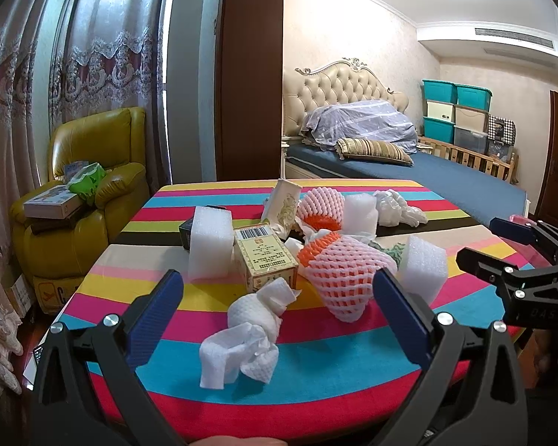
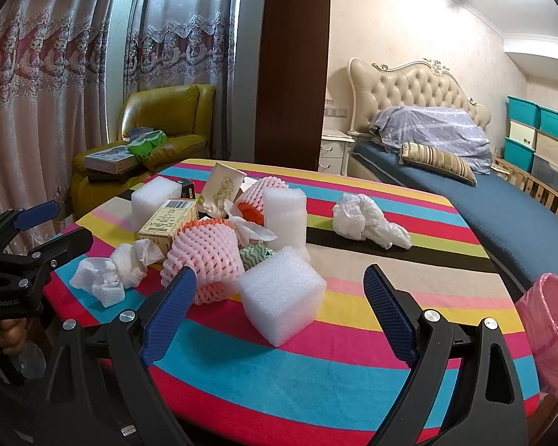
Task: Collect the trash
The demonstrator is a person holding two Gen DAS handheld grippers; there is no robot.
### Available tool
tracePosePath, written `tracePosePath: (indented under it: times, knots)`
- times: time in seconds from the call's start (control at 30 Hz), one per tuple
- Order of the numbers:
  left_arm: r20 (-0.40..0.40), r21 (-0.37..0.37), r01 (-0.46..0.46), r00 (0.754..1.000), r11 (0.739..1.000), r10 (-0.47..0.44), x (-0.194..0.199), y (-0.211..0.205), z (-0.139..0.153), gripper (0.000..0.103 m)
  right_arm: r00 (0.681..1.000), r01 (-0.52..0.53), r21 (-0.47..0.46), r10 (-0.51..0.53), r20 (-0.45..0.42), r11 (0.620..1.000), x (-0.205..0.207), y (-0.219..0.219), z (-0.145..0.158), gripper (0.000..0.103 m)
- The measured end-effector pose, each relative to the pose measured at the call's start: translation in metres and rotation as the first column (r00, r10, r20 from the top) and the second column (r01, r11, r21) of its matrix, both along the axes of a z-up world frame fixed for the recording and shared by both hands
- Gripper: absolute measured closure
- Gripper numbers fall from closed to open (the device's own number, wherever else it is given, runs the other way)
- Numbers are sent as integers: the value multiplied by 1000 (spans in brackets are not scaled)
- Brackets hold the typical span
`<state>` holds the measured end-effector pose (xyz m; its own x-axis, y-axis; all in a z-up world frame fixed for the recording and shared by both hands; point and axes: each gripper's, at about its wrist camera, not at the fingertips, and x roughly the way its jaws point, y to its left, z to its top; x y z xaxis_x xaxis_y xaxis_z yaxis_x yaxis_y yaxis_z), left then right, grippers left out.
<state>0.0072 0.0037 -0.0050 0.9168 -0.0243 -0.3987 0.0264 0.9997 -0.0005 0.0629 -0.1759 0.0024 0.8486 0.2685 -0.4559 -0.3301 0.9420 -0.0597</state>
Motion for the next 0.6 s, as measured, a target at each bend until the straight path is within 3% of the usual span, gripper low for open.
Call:
tracePosePath:
  times: [0.6]
  knots:
    - [-6, -8, 1, 1000, 1000, -1, -1, -1, -2, 4, 1000, 1, 2, -1, -1, 1000, 1, -1, 0, 17]
